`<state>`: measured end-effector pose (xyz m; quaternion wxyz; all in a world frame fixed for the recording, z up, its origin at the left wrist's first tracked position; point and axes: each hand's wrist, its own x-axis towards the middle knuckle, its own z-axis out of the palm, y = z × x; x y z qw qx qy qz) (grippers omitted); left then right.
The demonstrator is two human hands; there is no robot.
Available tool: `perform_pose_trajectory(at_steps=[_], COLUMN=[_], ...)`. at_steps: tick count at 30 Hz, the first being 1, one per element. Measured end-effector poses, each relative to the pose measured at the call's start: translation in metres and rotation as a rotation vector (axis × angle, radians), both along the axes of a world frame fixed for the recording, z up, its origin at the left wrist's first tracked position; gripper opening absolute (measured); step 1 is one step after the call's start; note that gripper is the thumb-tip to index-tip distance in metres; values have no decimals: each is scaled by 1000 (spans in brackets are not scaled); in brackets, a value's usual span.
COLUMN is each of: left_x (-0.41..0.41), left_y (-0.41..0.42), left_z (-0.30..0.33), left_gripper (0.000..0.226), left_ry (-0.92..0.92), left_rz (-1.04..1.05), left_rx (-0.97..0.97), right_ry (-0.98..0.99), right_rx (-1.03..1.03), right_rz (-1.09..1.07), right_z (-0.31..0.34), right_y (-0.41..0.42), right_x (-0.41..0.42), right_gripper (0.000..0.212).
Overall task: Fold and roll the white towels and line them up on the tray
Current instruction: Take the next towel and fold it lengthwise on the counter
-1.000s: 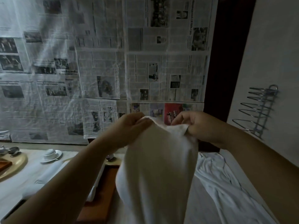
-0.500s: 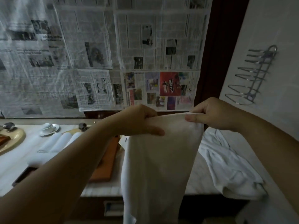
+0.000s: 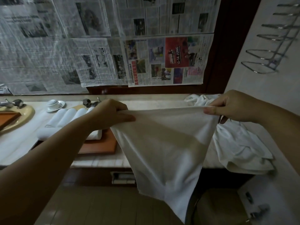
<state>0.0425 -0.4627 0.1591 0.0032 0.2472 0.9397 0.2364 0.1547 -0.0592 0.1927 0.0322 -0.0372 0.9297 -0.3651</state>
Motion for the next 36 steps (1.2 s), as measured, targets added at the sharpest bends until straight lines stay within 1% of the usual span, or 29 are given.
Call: perform_pose_trajectory(at_steps=[5, 9, 10, 12, 15, 17, 19, 21, 24, 28, 33, 36], left_x=[-14, -31, -36, -45, -61, -70, -78, -80, -80, -96, -151, -197], left_y=[1, 1, 2, 7, 15, 21, 27, 35, 44, 52, 60, 69], left_z=[7, 8, 6, -2, -21, -34, -46, -58, -87, -125, -162, -182], left_gripper=[29, 36, 36, 30, 17, 20, 25, 24, 17, 14, 12, 15], left_ry=[-69, -147, -144, -139, -150, -152, -145, -181, -286, -351, -365, -347], left_rz=[38, 58, 65, 61, 50, 55, 61, 67, 74, 86, 125, 135], left_rx=[40, 120, 123, 73, -24, -78, -117, -117, -138, -144, -128, -133], right_ry=[-5, -12, -31, -76, -158, -196, -240, -289, -383, -462, -526, -514], right_rx=[9, 4, 9, 48, 156, 170, 163, 183, 253, 251, 306, 311], right_rz=[12, 22, 34, 46, 81, 95, 101, 116, 164, 185, 174, 89], right_z=[-6, -11, -13, -18, -31, -43, -57, -75, -103, -135, -171, -193], right_y=[22, 36, 39, 45, 54, 61, 66, 71, 76, 81, 92, 100], right_x=[-17, -33, -37, -49, -67, -77, -86, -97, -112, -134, -187, -234], right_gripper=[15, 10, 10, 13, 22, 26, 20, 14, 20, 28, 30, 28])
